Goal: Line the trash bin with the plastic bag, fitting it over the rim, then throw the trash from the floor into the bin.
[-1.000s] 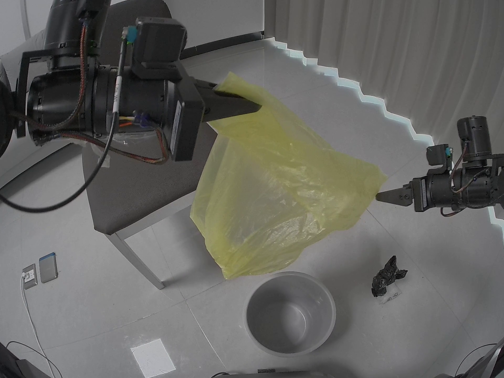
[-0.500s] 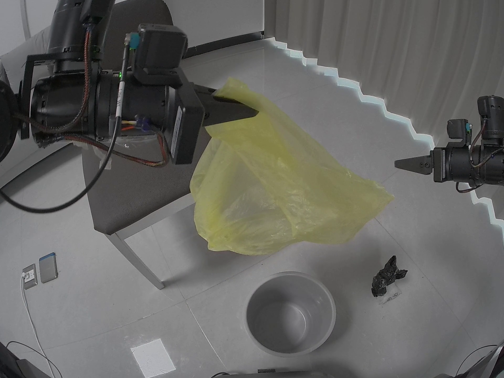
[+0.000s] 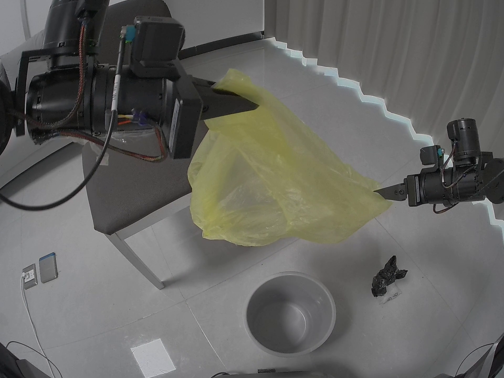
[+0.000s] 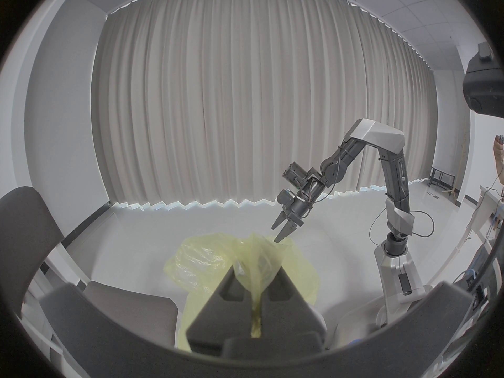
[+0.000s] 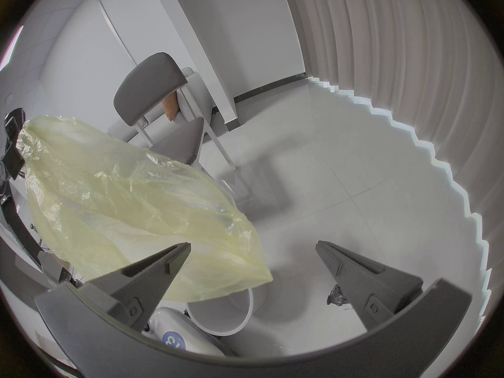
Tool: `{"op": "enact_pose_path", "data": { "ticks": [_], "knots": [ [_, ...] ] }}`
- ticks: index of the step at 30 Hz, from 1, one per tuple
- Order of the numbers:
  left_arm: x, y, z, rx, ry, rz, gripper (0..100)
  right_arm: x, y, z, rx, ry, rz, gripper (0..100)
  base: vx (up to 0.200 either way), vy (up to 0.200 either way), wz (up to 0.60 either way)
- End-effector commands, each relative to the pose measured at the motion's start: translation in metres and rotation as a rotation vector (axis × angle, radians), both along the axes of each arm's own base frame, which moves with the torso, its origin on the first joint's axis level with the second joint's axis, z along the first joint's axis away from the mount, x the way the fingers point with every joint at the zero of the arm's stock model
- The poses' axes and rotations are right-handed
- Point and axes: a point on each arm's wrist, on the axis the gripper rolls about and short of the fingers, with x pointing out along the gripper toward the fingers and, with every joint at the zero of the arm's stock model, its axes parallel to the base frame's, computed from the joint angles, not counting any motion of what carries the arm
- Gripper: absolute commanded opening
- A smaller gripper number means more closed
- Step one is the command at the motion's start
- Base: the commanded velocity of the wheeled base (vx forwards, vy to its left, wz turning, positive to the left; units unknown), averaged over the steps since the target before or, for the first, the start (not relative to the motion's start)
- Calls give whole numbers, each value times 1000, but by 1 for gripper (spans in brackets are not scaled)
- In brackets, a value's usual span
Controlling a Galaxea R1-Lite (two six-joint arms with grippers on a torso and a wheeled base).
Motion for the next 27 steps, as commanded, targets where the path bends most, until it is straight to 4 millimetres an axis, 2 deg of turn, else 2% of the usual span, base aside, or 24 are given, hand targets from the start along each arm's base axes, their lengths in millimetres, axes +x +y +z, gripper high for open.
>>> {"op": "enact_pose_path", "data": {
  "ticks": [1, 12, 17, 18, 27],
  "knots": [
    [1, -1, 1, -2, -1, -2, 0, 7, 1, -13, 5, 40, 8, 100, 0, 0, 0],
    [2, -7, 4, -20, -17, -16, 0, 4, 25, -19, 57, 94, 81, 100, 0, 0, 0],
    [3, -8, 4, -22, -21, -13, 0, -1, 25, -23, 51, 105, 91, 100, 0, 0, 0],
    [3, -7, 4, -22, -21, -12, 0, -2, 25, -24, 50, 104, 90, 0, 0, 0, 0],
    [3, -4, -1, -13, -2, -2, 0, -9, 22, -19, 50, 96, 71, 0, 0, 0, 0]
  ]
}}
